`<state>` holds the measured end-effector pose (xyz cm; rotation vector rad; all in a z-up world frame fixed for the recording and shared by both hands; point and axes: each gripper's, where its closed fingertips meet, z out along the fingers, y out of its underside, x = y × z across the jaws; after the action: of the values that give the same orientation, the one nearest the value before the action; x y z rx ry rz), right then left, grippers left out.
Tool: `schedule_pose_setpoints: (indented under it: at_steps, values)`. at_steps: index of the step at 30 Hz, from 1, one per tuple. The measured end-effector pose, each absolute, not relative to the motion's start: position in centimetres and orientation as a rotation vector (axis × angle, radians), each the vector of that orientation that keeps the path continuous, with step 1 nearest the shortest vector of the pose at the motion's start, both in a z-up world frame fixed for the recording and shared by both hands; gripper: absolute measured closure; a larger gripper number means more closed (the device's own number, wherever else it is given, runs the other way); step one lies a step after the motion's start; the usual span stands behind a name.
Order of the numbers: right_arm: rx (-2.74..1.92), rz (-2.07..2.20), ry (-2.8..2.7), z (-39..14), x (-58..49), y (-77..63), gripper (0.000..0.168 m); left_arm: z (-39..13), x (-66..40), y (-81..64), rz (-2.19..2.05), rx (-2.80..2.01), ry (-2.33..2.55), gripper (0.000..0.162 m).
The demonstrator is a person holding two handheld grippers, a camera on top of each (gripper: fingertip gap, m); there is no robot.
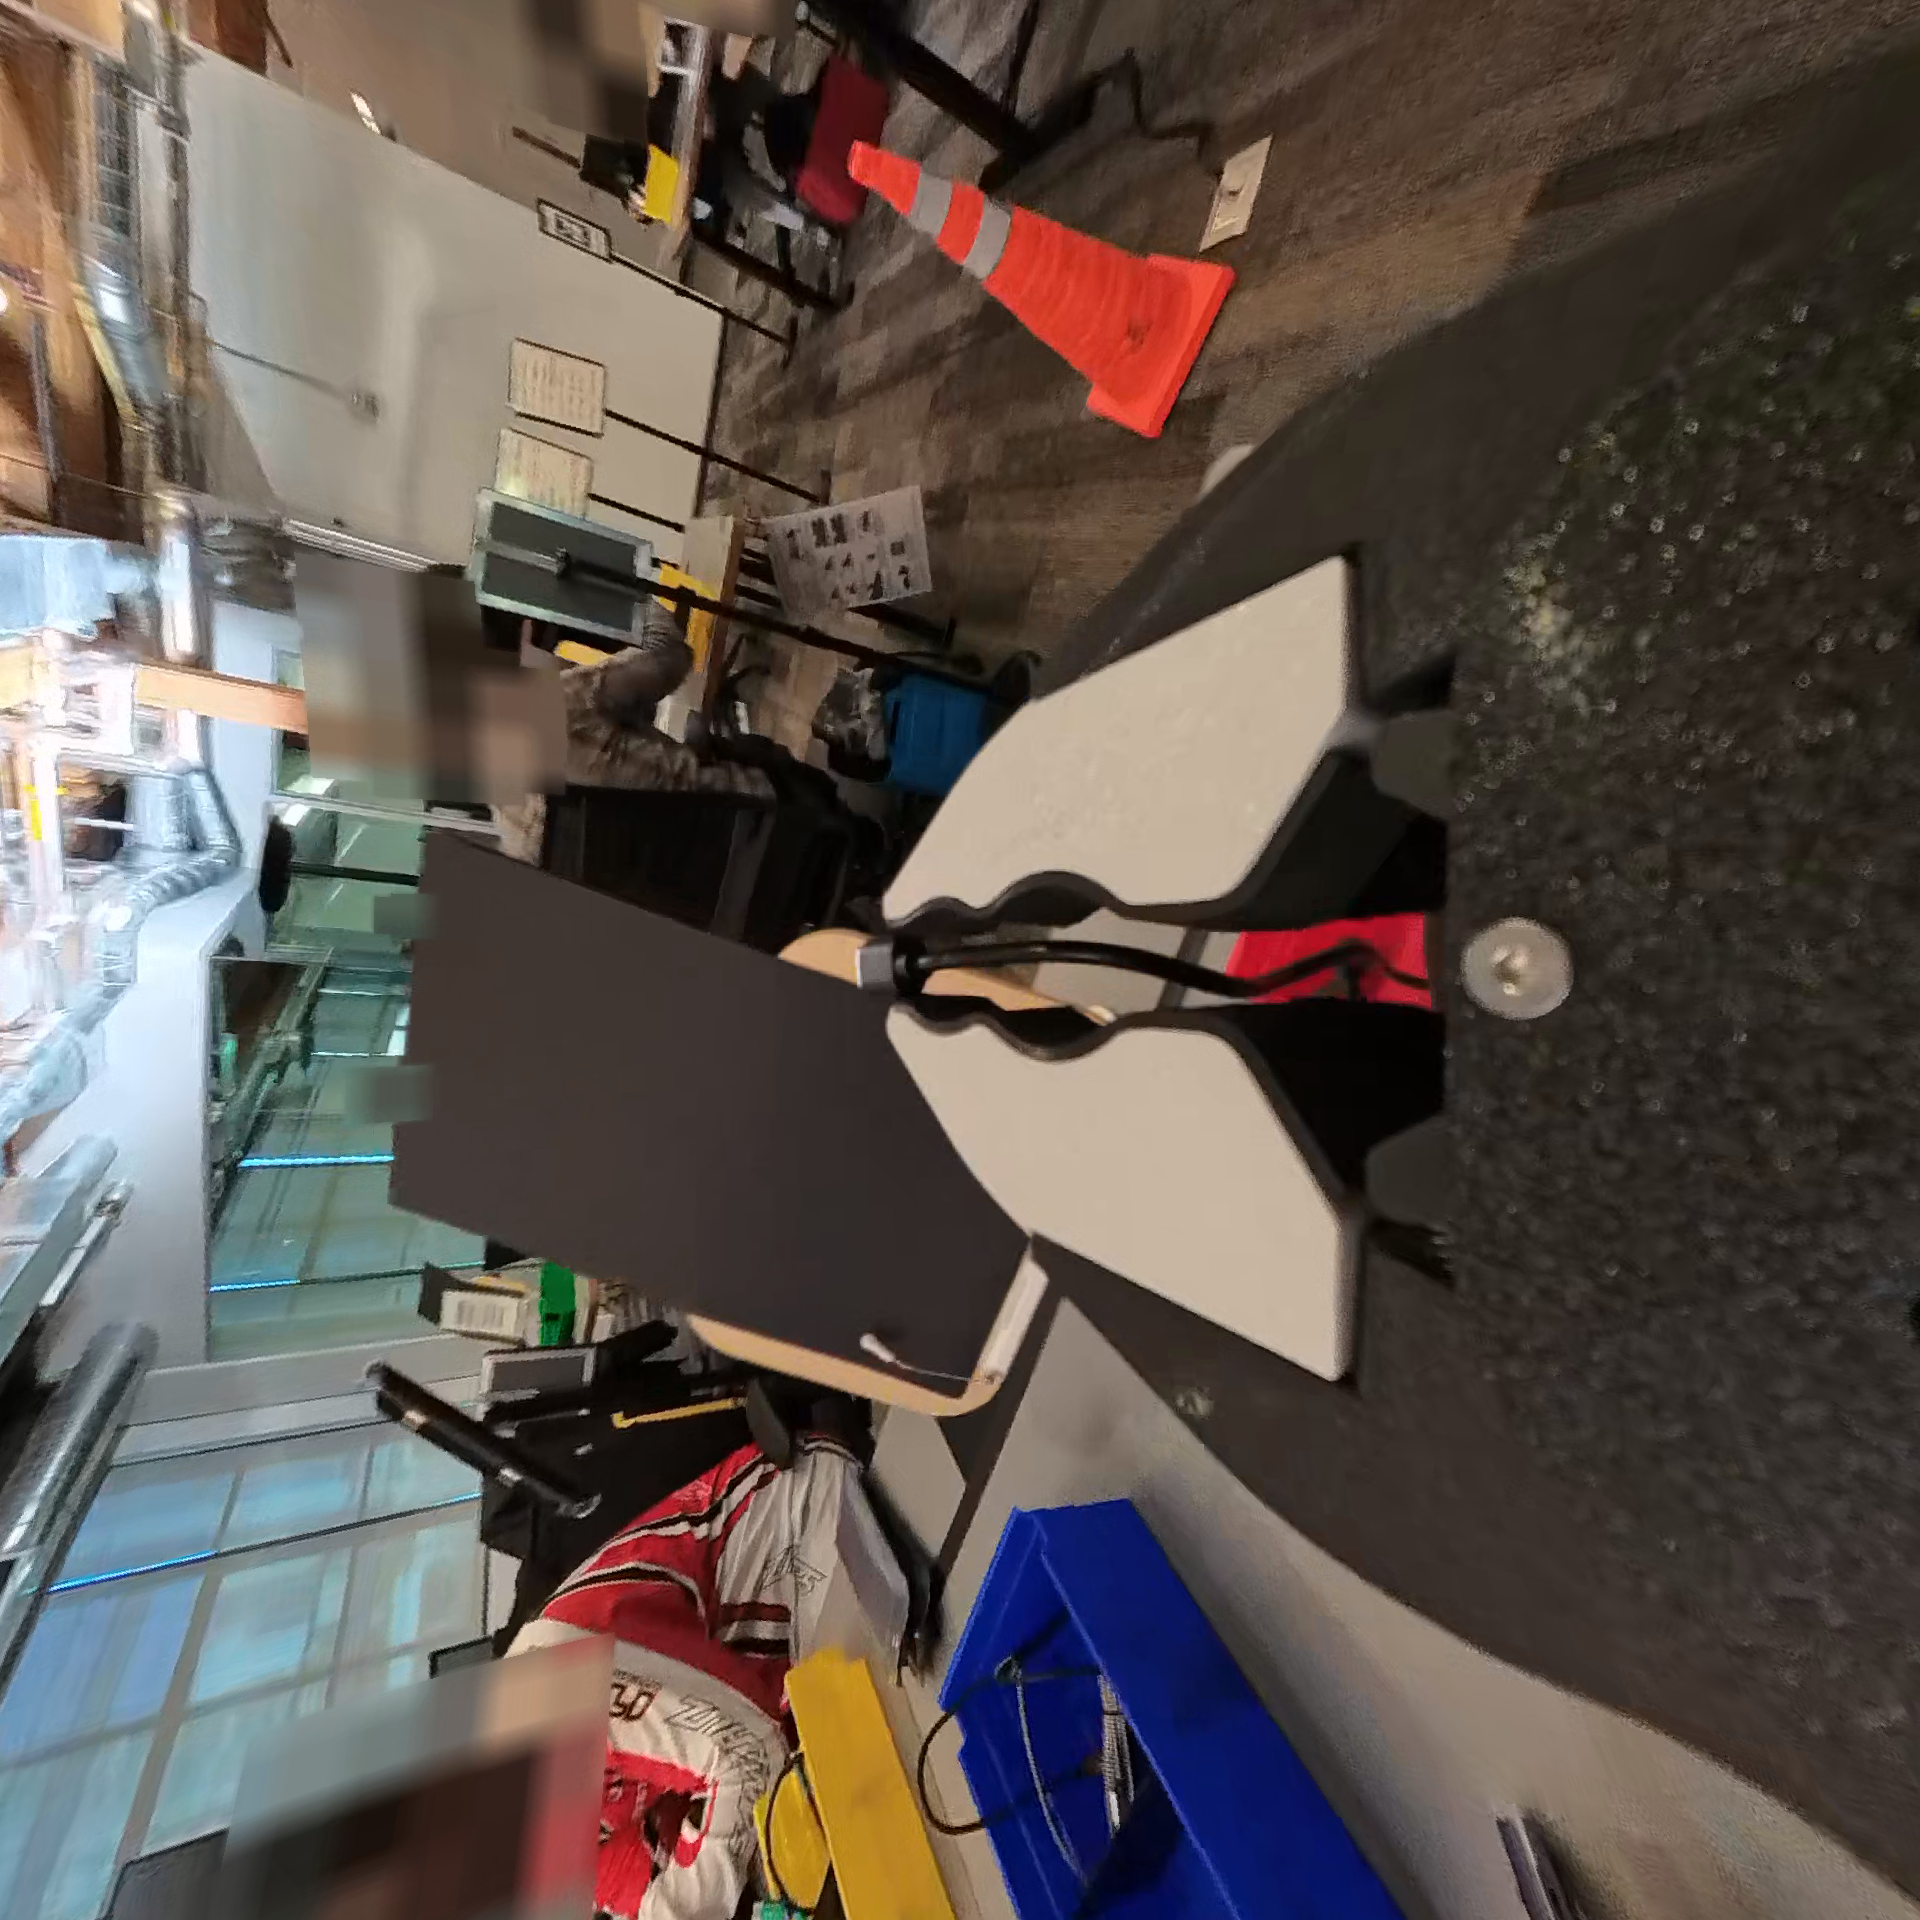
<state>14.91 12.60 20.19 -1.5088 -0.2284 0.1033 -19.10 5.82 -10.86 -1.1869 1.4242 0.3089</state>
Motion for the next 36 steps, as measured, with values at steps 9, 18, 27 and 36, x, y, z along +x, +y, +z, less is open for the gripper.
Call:
schedule_pose_setpoints:
  at_steps: [9, 18, 27, 36]
  values:
    - [-1.888, -0.084, -0.204, 3.8, 19.8, 12.4, 0.158, -11.5, -19.3, 5.8, 0.308, -1.201, 1.441, 0.153]
    - [-2.542, -0.314, -0.336, -13.9, 22.3, 10.2, 0.158, -11.6, -18.3, 5.5, 0.303, -1.176, 1.464, 0.153]
    - [-2.526, -0.360, -0.147, -11.6, 23.6, 9.5, 0.116, -11.2, -18.4, 5.4, 0.293, -1.176, 1.449, 0.153]
    - [-1.967, 0.137, -0.221, -0.4, 11.9, 4.3, 0.125, -10.4, -18.9, 5.6, -0.006, -1.336, 1.349, 0.153]
